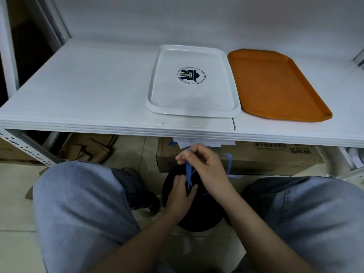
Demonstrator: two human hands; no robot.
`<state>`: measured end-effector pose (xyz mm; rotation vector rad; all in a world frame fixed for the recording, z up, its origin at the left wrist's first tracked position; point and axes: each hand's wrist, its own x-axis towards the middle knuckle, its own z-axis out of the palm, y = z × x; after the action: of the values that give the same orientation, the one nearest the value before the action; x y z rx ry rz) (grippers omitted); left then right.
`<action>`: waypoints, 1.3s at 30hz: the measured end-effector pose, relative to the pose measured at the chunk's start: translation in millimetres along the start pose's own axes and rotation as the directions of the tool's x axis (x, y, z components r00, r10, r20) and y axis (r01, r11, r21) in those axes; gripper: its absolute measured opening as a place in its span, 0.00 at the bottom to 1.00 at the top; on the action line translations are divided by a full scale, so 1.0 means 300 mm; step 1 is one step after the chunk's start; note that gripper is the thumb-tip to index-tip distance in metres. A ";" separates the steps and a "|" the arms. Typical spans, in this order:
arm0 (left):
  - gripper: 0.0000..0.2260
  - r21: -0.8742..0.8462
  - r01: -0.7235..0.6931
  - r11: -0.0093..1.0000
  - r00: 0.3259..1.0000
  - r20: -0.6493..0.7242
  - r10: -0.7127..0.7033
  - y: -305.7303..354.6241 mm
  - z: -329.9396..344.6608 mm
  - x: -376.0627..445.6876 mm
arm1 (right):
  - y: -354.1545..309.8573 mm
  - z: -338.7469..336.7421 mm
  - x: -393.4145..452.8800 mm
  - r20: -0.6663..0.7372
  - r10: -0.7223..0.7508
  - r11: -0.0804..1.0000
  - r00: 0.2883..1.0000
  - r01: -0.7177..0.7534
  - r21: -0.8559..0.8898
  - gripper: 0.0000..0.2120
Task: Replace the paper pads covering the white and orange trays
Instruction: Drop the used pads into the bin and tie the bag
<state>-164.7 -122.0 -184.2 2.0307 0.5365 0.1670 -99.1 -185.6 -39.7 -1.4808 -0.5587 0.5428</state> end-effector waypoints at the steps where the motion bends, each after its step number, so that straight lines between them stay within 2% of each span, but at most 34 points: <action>1: 0.16 0.009 -0.010 1.000 1.000 -0.018 0.010 -0.001 -0.001 -0.003 | -0.008 -0.019 0.011 -0.004 0.007 1.000 1.000 -0.007 0.017 0.07; 5: 0.36 -0.047 -0.034 0.998 0.989 -0.147 0.027 0.010 -0.037 -0.020 | -0.022 -0.087 0.040 0.016 0.046 0.999 0.999 -0.046 0.009 0.08; 7: 0.42 -0.001 -0.098 0.995 0.991 -0.089 0.097 0.032 -0.049 0.004 | -0.032 -0.104 0.043 0.066 0.078 0.997 0.995 -0.079 0.014 0.08; 8: 0.42 -0.012 -0.131 0.991 0.991 -0.017 0.131 0.046 -0.052 0.023 | -0.039 -0.109 0.043 0.100 0.091 0.996 0.991 -0.091 -0.003 0.08; 11: 0.31 -0.215 -0.091 0.972 0.979 0.160 0.127 0.076 -0.045 0.072 | -0.060 -0.116 0.037 0.183 0.116 0.989 0.976 -0.096 -0.113 0.08; 12: 0.28 -0.223 -0.063 0.973 0.973 0.204 0.110 0.074 -0.032 0.083 | -0.067 -0.116 0.033 0.199 0.129 0.986 0.971 -0.104 -0.132 0.07; 14: 0.20 -0.109 -0.054 0.993 0.970 0.231 0.078 0.044 -0.006 0.088 | -0.081 -0.108 0.027 0.228 0.137 0.982 0.964 -0.102 -0.157 0.08; 17: 0.08 -0.109 -0.001 0.994 0.971 0.237 0.027 0.002 0.022 0.079 | -0.098 -0.099 0.021 0.225 0.106 0.981 0.969 -0.065 -0.182 0.09; 21: 0.03 -0.087 0.071 0.994 0.971 0.234 -0.048 -0.010 0.029 0.069 | -0.105 -0.106 0.017 0.195 0.101 0.983 0.975 -0.068 -0.170 0.06; 23: 0.03 -0.107 0.104 0.989 0.971 0.226 -0.078 -0.010 0.025 0.068 | -0.095 -0.118 0.024 0.121 0.119 0.980 0.985 -0.097 -0.176 0.03; 26: 0.05 -0.174 0.148 0.974 0.974 0.197 -0.113 0.003 0.013 0.064 | -0.069 -0.171 0.043 -0.069 0.074 0.946 0.995 -0.092 -0.312 0.07; 30: 0.07 -0.188 0.114 0.975 0.983 0.164 -0.084 0.012 -0.001 0.062 | -0.012 -0.268 0.033 -0.290 0.040 0.887 0.956 -0.167 -0.430 0.11; 33: 0.11 -0.159 0.107 0.981 0.982 0.174 -0.079 0.025 -0.012 0.064 | 0.071 -0.333 0.007 -0.420 0.075 0.813 0.905 -0.299 -0.499 0.11; 35: 0.13 -0.133 0.101 0.986 0.979 0.189 -0.075 0.036 -0.020 0.065 | 0.140 -0.363 -0.012 -0.515 0.145 0.757 0.845 -0.430 -0.492 0.12; 38: 0.14 -0.104 0.079 0.991 0.979 0.194 -0.057 0.043 -0.023 0.066 | 0.222 -0.399 -0.028 -0.602 0.351 0.630 0.717 -0.657 -0.415 0.29; 39: 0.14 -0.092 0.068 0.993 0.981 0.186 -0.050 0.045 -0.025 0.068 | 0.233 -0.404 -0.032 -0.581 0.438 0.639 0.686 -0.692 -0.335 0.34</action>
<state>-144.9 -112.6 -171.1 1.9092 0.4625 -0.0297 -27.7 -282.6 -111.5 -2.2827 0.2102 0.5292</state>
